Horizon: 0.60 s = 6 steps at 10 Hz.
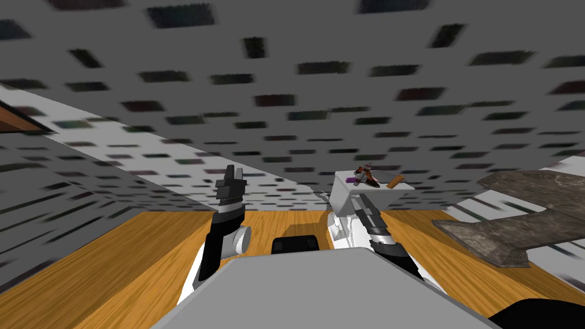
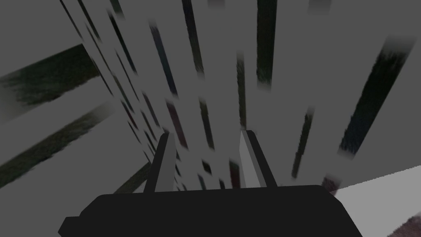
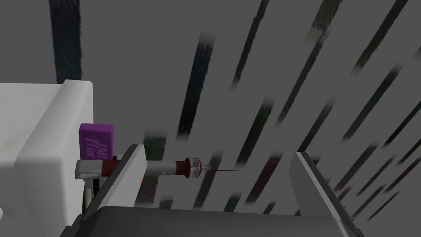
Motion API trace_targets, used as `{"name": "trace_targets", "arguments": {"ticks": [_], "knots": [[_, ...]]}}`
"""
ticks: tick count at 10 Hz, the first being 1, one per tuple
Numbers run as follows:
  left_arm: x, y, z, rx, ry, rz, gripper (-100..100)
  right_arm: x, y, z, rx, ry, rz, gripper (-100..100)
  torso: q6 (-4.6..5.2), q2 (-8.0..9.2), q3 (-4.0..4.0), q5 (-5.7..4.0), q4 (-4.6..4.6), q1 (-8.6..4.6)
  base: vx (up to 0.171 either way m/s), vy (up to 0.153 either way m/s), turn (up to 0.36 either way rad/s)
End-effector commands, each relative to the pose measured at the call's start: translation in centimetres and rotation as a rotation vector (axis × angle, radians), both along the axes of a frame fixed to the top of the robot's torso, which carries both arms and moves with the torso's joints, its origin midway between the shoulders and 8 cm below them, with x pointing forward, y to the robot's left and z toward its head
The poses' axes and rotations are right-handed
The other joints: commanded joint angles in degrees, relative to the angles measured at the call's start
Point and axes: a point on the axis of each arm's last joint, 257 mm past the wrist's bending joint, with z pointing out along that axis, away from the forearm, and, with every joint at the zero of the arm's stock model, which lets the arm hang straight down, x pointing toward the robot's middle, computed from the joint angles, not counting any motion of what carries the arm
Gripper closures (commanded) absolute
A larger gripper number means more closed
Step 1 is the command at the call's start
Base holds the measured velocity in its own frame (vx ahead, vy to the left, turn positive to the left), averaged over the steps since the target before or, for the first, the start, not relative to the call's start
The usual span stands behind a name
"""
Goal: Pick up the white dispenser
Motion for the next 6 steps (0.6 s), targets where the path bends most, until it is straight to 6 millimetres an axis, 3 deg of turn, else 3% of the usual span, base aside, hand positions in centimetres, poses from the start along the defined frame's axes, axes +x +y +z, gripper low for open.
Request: {"name": "trace_targets", "arguments": {"ticks": [1, 3, 6], "knots": [[0.0, 0.0, 0.0, 0.000, 0.000, 0.000, 0, -1.6, -1.4, -2.3, -0.019, 0.074, -0.010, -100, 0.00, 0.00, 0.00, 0.00, 0.00, 0.00, -0.001, 0.094, 0.004], [0.0, 0.0, 0.0, 0.000, 0.000, 0.000, 0, -2.3, -1.6, -2.9, -0.019, 0.097, -0.018, -100, -0.01, -0.01, 0.00, 0.00, 0.00, 0.06, 0.005, 0.073, -0.002], [0.0, 0.0, 0.0, 0.000, 0.000, 0.000, 0, -5.8, -4.3, -6.6, -0.064, 0.240, -0.039, -100, -0.01, -0.02, -0.01, -0.01, 0.00, -0.03, 0.009, 0.079, 0.011]]}}
